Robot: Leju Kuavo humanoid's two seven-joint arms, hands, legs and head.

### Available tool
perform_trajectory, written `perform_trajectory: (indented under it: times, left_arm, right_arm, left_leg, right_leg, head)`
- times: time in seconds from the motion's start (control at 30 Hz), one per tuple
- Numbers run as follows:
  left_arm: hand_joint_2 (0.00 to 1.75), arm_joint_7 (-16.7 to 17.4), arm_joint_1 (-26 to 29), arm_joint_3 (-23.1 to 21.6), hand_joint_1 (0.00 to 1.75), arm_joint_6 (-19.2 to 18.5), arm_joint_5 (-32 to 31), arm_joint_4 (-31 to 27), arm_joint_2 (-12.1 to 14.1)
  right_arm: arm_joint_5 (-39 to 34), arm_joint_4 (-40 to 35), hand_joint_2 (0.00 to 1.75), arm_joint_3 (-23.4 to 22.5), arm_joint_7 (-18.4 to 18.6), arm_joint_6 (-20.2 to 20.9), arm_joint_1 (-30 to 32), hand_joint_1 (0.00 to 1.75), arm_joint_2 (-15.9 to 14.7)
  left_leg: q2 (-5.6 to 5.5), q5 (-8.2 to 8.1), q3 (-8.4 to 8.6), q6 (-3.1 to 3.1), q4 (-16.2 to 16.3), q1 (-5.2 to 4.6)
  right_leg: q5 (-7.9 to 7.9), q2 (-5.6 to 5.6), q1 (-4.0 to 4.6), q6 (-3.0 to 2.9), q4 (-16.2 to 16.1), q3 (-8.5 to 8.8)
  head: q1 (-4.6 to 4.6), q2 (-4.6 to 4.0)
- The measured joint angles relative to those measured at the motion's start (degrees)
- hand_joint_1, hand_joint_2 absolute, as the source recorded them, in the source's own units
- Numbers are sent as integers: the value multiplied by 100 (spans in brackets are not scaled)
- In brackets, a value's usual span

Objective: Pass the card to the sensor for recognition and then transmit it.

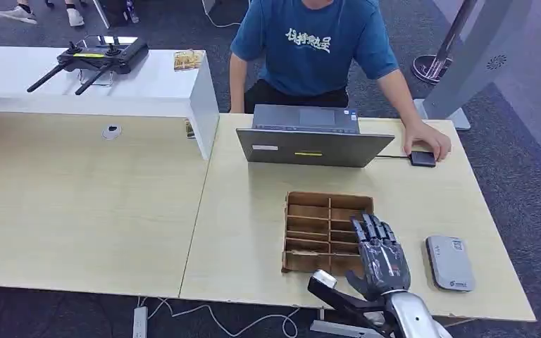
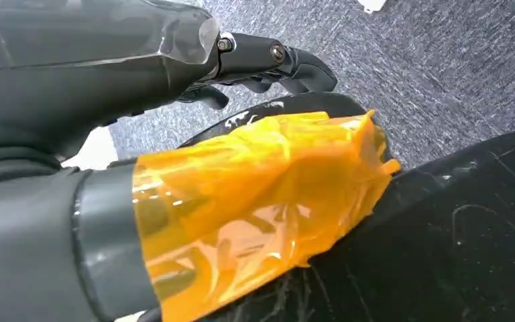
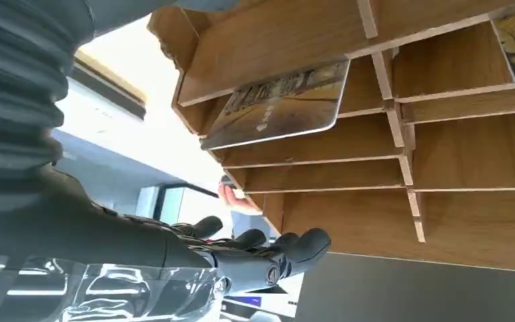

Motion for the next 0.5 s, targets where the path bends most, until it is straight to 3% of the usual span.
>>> perform_trajectory:
  times: [0.5]
  left_arm:
    - [0, -9, 4, -24, 0, 24, -50, 2, 11]
  right_arm:
    - [-160, 0, 175, 92, -37, 61, -97, 0, -37]
  left_leg:
    - [0, 0, 0, 0, 0, 0]
  right_leg:
    - [0, 0, 0, 0, 0, 0]
  head:
    - [0, 0]
